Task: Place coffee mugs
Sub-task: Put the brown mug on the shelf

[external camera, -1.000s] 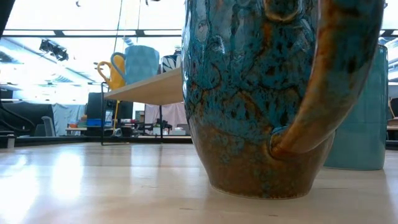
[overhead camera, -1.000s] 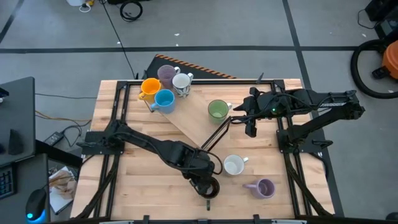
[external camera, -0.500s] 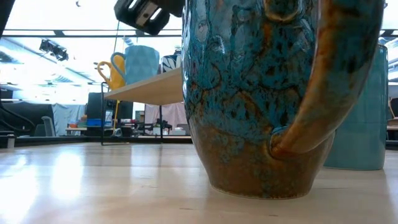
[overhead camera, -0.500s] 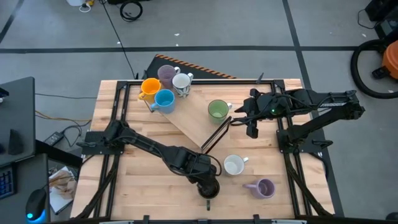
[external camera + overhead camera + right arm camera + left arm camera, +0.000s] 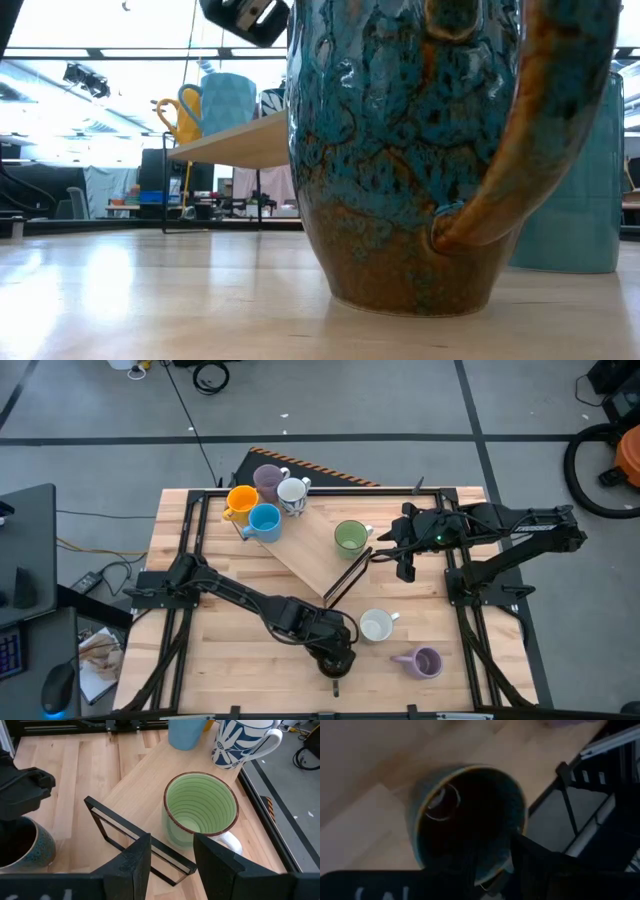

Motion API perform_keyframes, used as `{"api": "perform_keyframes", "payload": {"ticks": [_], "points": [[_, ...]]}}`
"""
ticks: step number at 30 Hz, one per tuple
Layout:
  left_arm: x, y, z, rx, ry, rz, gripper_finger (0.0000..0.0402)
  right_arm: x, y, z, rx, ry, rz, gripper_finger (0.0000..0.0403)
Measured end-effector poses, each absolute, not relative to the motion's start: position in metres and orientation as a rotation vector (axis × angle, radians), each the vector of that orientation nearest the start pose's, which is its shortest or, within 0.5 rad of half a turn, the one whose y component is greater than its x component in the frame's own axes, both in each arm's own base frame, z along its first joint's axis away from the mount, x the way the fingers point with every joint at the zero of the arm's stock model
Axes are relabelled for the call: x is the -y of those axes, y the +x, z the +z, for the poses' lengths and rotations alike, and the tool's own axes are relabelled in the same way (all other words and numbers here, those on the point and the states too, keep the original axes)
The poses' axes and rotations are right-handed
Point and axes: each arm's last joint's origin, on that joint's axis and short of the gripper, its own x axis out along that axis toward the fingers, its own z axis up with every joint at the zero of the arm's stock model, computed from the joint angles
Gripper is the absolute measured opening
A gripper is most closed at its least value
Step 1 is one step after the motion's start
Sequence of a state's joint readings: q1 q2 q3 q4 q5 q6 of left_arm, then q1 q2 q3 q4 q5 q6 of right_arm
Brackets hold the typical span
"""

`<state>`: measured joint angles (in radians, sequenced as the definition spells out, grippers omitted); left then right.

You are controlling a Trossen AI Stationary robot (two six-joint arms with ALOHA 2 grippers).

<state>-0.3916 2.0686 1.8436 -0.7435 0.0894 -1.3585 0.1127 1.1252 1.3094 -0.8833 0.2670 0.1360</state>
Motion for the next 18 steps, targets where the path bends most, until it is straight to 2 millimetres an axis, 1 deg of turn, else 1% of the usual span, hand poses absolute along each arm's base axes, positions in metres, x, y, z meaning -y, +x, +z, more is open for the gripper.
{"api": "perform_keyframes", "payload": {"ticks": [2,7,13,18], "points": [[0.176,0.418,0.263,-1.093,-1.084,0.264,0.0123,-0.016,0.209,0.384,-0.675,-0.002,-0.194,0.0154],[0.176,0.415,0.263,-1.116,-1.102,0.293,0.0123,-0.016,0.209,0.384,-0.676,-0.004,-0.194,0.0154],[0.181,0.41,0.267,-1.119,-1.12,0.294,0.0123,-0.015,0.209,0.384,-0.679,-0.02,-0.193,0.0154],[0.18,0.397,0.279,-1.138,-1.102,0.323,0.0123,-0.014,0.209,0.384,-0.678,-0.024,-0.197,0.0154]]}}
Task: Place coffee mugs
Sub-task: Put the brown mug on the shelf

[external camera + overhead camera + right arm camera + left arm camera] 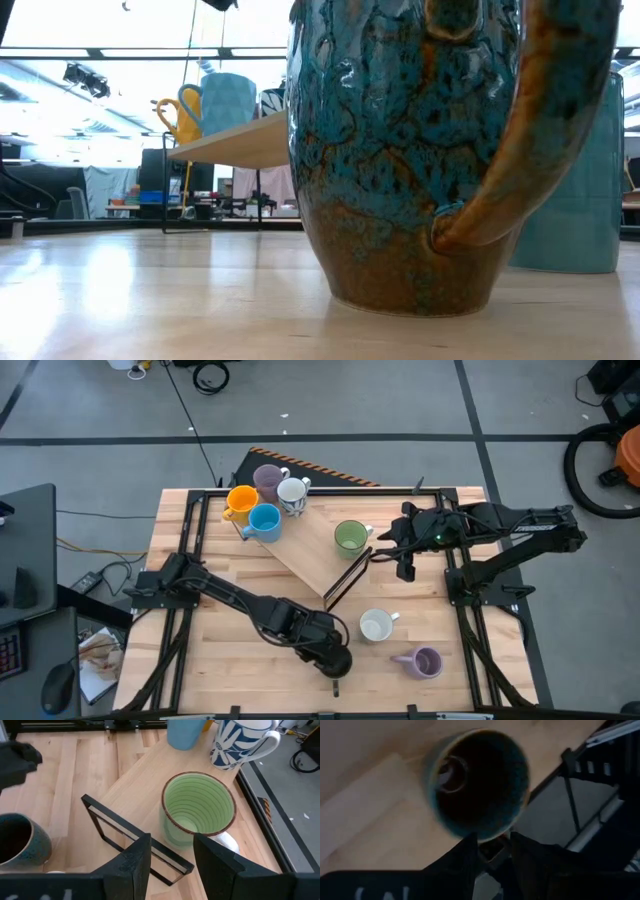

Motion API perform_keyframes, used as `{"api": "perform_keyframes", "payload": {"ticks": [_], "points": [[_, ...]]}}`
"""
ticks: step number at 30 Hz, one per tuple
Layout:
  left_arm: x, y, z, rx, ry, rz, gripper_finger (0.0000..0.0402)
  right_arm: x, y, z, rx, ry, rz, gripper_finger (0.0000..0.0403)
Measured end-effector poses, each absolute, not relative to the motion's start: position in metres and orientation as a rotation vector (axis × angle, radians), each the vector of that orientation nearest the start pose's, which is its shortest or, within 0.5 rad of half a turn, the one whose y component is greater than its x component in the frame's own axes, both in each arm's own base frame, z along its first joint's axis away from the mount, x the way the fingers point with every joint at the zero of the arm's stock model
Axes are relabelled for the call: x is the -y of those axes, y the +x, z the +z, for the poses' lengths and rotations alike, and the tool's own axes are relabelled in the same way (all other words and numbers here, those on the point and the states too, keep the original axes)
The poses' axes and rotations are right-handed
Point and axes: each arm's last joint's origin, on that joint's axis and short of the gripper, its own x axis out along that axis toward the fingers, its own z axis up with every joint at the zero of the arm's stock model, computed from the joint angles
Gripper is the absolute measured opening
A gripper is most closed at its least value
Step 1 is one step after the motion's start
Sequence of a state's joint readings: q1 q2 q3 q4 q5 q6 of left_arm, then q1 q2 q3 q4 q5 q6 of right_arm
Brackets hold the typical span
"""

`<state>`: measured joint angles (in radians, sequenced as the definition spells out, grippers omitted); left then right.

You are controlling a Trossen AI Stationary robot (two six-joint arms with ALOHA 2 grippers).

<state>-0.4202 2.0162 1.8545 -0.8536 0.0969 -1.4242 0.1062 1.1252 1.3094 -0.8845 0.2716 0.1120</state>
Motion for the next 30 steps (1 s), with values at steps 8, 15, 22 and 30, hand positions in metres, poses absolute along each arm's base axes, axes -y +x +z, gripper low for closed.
{"api": "perform_keyframes", "payload": {"ticks": [8,15,22,30], "points": [[0.174,0.382,0.286,-1.201,-1.07,0.404,0.0123,-0.013,0.209,0.385,-0.668,-0.015,-0.22,0.0154],[0.174,0.375,0.285,-1.255,-1.006,0.409,0.0124,-0.012,0.211,0.386,-0.643,0.002,-0.228,0.0154],[0.154,0.368,0.287,-1.337,-0.825,0.405,0.0124,-0.005,0.212,0.386,-0.636,0.083,-0.258,0.0154],[0.106,0.35,0.319,-1.277,-0.596,0.438,0.0124,0.0,0.212,0.386,-0.626,0.199,-0.284,0.0154]]}}
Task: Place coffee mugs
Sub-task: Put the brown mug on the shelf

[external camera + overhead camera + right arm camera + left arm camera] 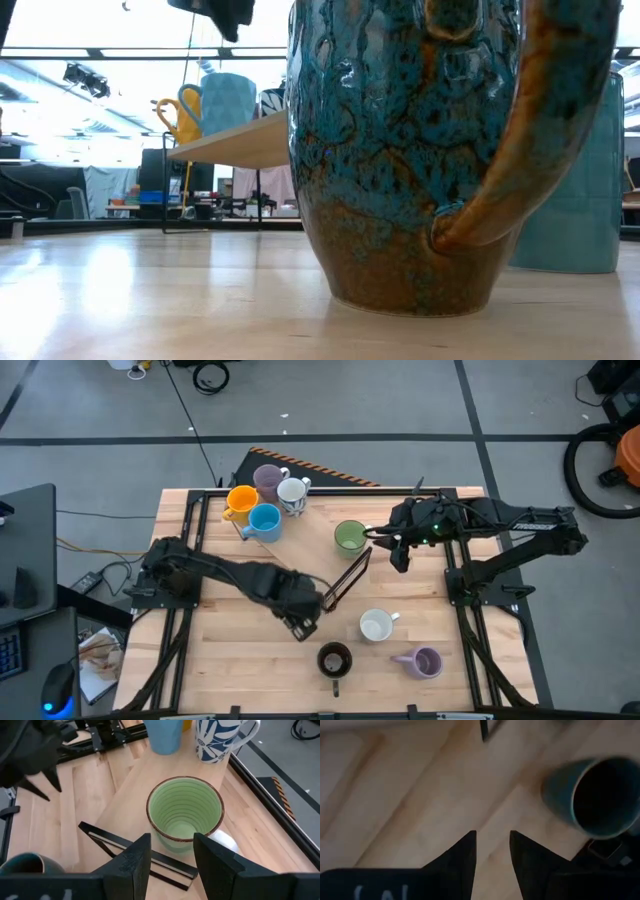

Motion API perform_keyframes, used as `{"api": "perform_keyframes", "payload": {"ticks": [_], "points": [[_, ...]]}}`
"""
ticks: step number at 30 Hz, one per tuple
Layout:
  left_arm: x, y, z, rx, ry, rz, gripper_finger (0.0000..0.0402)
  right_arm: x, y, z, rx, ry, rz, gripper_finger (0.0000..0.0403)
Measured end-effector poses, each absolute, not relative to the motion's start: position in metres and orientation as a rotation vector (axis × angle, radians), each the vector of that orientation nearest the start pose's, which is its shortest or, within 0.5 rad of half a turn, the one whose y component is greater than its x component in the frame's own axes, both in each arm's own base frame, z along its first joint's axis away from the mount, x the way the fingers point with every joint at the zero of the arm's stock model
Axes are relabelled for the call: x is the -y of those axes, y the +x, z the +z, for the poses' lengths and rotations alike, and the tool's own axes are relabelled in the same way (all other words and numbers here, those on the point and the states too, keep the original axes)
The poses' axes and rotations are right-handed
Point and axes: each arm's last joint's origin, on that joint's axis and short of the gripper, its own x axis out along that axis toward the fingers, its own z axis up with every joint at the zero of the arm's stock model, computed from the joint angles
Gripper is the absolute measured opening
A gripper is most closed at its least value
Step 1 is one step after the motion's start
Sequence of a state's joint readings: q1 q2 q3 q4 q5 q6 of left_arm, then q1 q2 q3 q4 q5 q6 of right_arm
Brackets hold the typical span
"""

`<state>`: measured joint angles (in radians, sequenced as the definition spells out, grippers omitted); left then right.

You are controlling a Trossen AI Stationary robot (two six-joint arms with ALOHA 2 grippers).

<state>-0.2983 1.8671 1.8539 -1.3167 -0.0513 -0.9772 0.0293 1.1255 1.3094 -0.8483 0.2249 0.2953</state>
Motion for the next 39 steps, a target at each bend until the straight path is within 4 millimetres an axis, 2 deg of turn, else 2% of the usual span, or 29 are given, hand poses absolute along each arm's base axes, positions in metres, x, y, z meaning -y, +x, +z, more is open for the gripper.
{"api": "perform_keyframes", "payload": {"ticks": [3,5,9,13,16,20,25,30,39], "points": [[0.098,0.35,0.326,-1.228,-0.637,0.452,0.0124,0.002,0.212,0.386,-0.626,0.196,-0.282,0.0154],[0.099,0.352,0.329,-1.185,-0.679,0.468,0.0124,0.002,0.212,0.386,-0.631,0.17,-0.269,0.0154],[0.113,0.357,0.331,-1.09,-0.793,0.482,0.0128,0.002,0.212,0.386,-0.644,0.109,-0.205,0.0154],[0.126,0.362,0.328,-0.974,-0.949,0.591,0.0151,-0.004,0.213,0.387,-0.653,0.077,-0.054,0.0154],[0.137,0.361,0.324,-0.894,-1.043,0.702,0.017,-0.01,0.213,0.387,-0.658,0.059,0.083,0.0154],[0.156,0.364,0.312,-0.87,-1.132,0.747,0.0191,-0.016,0.212,0.386,-0.666,0.058,0.196,0.0154],[0.175,0.366,0.303,-0.901,-1.24,0.726,0.0201,-0.018,0.21,0.384,-0.704,0.128,0.185,0.0154],[0.179,0.367,0.304,-0.866,-1.319,0.746,0.0201,-0.02,0.205,0.38,-0.775,0.175,0.217,0.0154],[0.181,0.373,0.304,-0.796,-1.387,0.749,0.0201,-0.027,0.194,0.385,-0.734,0.057,0.188,0.0154]]}}
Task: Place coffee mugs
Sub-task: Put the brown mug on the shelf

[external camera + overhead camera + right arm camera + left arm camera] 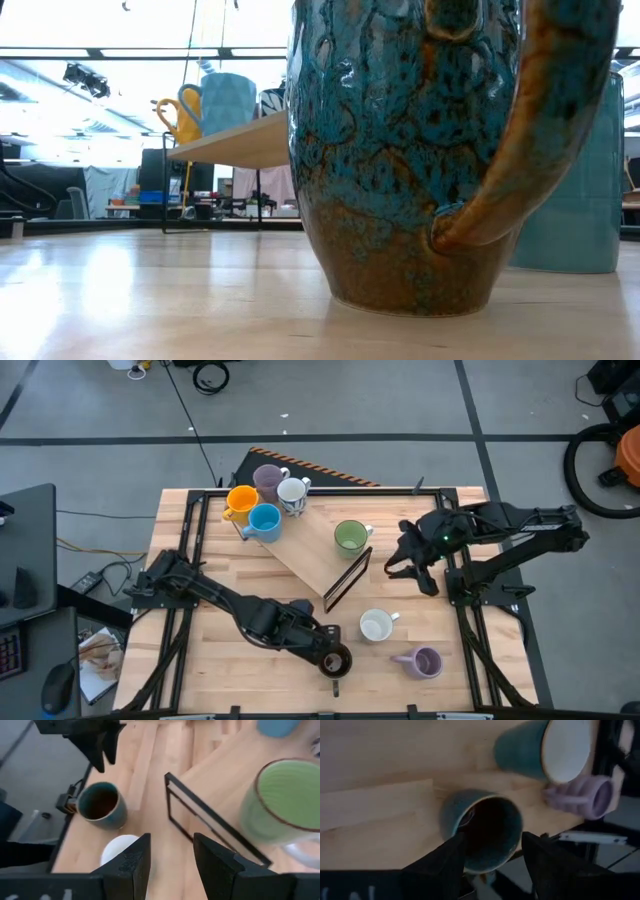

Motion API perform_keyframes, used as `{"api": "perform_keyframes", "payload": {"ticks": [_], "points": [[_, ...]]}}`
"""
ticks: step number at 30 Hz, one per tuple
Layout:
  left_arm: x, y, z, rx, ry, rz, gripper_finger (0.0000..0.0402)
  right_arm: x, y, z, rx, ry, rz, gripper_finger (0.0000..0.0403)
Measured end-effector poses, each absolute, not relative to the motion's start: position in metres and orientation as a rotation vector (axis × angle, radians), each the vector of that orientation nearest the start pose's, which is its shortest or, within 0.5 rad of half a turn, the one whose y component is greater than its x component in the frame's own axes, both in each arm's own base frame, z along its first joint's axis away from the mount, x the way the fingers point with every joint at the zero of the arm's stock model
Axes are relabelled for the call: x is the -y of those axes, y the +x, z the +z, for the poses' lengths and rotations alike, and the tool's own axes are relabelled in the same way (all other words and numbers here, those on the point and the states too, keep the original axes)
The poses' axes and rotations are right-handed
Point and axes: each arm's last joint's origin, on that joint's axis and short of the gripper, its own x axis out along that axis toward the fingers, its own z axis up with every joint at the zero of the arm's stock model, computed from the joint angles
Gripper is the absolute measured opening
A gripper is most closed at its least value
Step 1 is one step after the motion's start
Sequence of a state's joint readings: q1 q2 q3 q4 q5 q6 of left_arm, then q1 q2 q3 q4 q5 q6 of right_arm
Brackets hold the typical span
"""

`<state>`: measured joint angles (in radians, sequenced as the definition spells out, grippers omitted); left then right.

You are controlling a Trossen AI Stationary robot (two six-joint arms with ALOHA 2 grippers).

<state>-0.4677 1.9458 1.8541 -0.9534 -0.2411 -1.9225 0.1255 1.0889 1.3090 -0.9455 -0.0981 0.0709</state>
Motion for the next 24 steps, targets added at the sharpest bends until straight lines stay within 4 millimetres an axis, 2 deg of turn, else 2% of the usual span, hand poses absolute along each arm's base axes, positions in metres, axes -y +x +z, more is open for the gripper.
{"api": "perform_keyframes", "payload": {"ticks": [3,10,19,24], "points": [[0.181,0.38,0.294,-0.772,-1.381,0.767,0.0201,-0.029,0.192,0.386,-0.723,0.011,0.161,0.0154],[0.192,0.393,0.262,-0.847,-1.31,0.765,0.0187,-0.03,0.192,0.386,-0.722,-0.011,0.131,0.0154],[0.207,0.388,0.258,-0.899,-1.212,0.7,0.0179,-0.03,0.192,0.386,-0.721,-0.017,0.133,0.0154],[0.21,0.386,0.258,-0.91,-1.216,0.694,0.0178,-0.03,0.192,0.386,-0.721,-0.017,0.134,0.0154]]}}
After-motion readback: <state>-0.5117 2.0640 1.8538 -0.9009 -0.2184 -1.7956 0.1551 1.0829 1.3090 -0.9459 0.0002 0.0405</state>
